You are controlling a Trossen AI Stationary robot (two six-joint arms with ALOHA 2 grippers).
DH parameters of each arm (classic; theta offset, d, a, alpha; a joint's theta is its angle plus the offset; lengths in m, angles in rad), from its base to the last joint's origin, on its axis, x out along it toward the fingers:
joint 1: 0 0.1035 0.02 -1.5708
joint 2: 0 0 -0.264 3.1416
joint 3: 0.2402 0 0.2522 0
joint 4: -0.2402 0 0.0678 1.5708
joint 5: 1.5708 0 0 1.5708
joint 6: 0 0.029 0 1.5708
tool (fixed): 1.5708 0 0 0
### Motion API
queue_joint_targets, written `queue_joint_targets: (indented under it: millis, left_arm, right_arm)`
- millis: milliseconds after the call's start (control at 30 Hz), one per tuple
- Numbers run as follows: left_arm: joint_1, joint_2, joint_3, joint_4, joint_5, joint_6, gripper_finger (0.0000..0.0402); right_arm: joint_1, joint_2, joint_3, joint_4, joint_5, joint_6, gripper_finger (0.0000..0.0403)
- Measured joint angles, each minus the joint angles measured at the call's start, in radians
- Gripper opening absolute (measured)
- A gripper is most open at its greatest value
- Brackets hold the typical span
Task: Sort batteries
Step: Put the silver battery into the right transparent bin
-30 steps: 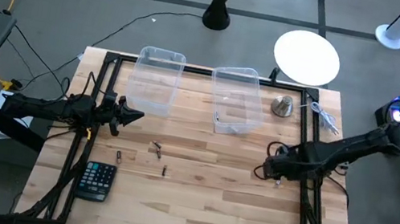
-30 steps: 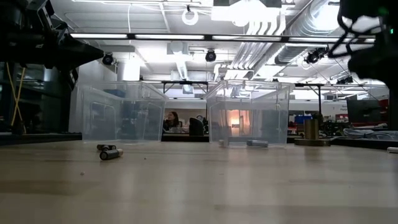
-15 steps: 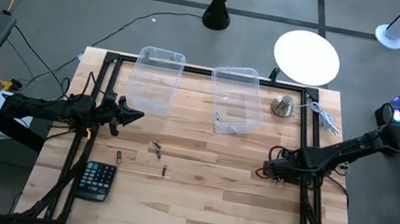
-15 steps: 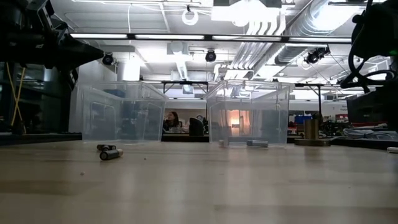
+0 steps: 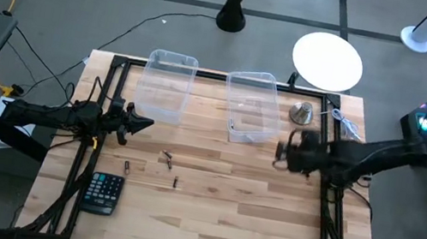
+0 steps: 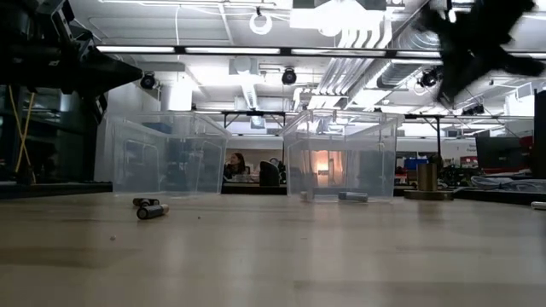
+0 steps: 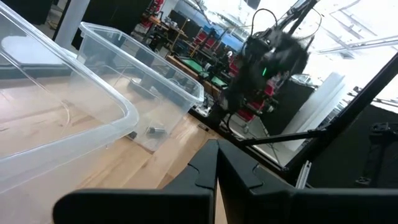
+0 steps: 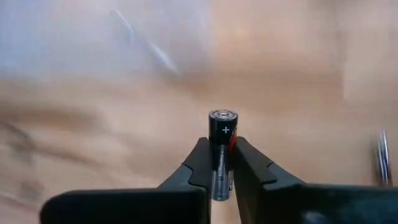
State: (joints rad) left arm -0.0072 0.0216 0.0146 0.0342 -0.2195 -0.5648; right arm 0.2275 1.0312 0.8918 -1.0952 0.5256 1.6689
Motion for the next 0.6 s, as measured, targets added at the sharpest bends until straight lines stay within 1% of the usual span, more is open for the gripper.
queue_joint_targets:
  millis: [33,100,133,200,267,333,400,533,600]
  left_arm:
    - [0.0,0.0,0.0,0.0,0.0,0.0,0.0]
    - [0.0,0.0,0.0,0.0,0.0,0.0,0.0]
    - [0.0,0.0,0.0,0.0,0.0,0.0,0.0]
    - [0.0,0.0,0.0,0.0,0.0,0.0,0.0]
    - [0.0,0.0,0.0,0.0,0.0,0.0,0.0]
    - [0.0,0.0,0.0,0.0,0.0,0.0,0.0]
    - [0.0,0.0,0.0,0.0,0.0,0.0,0.0]
    - [0.0,0.0,0.0,0.0,0.0,0.0,0.0]
    - [0.0,0.0,0.0,0.0,0.0,0.0,0.0]
  right_arm:
    - [-0.022,0.0,0.056,-0.024,0.059,-0.052,0.0017]
    - [-0.076,0.003,0.141,-0.002,0.145,-0.173,0.0017]
    - [-0.11,0.006,0.17,0.029,0.161,-0.241,0.0017]
    - [-0.18,0.016,0.192,0.123,0.157,-0.387,0.0025]
    - [-0.251,0.038,0.188,0.266,0.106,-0.517,0.0041]
    - [-0.316,0.072,0.167,0.411,0.02,-0.646,0.0058]
    - [-0.369,0.127,0.156,0.507,-0.065,-0.74,0.0072]
    - [-0.447,0.22,0.154,0.598,-0.207,-0.861,0.0107]
    - [-0.468,0.241,0.167,0.587,-0.251,-0.923,0.0127]
